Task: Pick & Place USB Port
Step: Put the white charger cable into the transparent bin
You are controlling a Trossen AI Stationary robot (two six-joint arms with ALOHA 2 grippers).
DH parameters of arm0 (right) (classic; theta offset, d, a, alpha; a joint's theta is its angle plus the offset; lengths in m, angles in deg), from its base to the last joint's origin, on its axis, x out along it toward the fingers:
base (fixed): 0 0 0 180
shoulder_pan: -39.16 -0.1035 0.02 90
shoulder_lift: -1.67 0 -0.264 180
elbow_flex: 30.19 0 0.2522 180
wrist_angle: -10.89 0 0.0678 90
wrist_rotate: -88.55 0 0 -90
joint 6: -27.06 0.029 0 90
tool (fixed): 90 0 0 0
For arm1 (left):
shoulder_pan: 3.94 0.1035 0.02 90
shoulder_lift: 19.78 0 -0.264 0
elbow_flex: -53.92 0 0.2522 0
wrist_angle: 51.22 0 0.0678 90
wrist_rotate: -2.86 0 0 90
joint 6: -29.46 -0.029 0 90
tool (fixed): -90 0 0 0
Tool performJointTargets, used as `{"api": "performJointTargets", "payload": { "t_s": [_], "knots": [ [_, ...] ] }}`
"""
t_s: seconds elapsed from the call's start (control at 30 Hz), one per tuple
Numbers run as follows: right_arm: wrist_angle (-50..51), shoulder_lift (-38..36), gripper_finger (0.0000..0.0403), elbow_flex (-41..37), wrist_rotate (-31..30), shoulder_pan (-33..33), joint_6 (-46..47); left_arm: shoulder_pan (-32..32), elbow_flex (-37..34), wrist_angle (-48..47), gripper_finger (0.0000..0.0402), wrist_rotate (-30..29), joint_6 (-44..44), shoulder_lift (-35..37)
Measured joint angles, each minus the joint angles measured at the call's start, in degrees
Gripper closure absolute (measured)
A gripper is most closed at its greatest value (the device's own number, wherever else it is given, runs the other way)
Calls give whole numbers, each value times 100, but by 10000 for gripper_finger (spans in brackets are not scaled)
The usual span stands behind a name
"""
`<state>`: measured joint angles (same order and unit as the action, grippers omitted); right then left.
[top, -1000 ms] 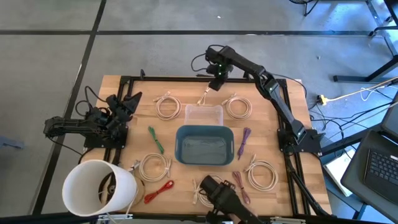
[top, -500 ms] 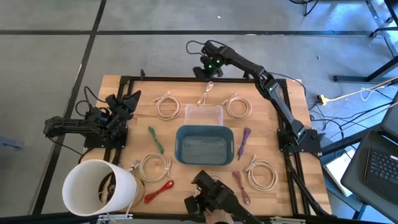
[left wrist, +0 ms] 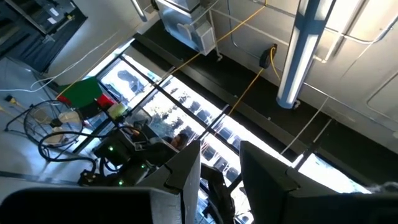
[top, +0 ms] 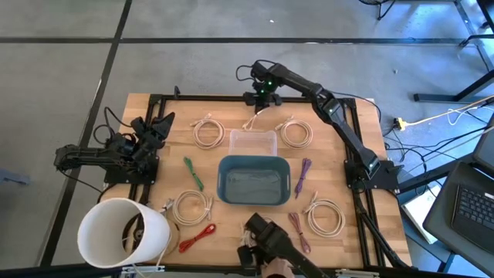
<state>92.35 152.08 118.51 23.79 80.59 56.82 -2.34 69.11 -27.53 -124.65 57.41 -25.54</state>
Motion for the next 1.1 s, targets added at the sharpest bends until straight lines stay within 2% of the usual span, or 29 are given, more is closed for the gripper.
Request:
{"api": "performJointTargets", "payload": {
  "t_s": [0.2,0.3,0.5,0.63,0.7,0.8,0.9,1.0,1.1],
  "knots": [
    [853,-27,403,7,-785,85,-682,0,0,2,297,7,22,-1],
    [1116,-29,403,2,-901,152,-941,0,0,0,297,-5,-55,-2],
    [1029,-114,403,-5,-1011,168,-1783,2,0,2,297,33,20,-1],
    [614,-577,403,-26,-1792,92,-2550,0,0,2,297,94,24,0],
    [566,-922,403,9,-1959,63,-3097,0,0,2,297,55,24,0],
    [765,-1209,403,2,-1963,21,-4016,0,0,2,297,12,23,-1],
    [1170,-1345,400,-15,-1812,-32,-5321,0,0,2,297,11,24,-1],
    [1179,-1384,385,-26,-1493,-67,-5676,0,0,2,297,11,24,0],
    [1125,-1353,349,-35,-1406,-129,-6081,1,0,2,297,58,28,-1]
  ]
}}
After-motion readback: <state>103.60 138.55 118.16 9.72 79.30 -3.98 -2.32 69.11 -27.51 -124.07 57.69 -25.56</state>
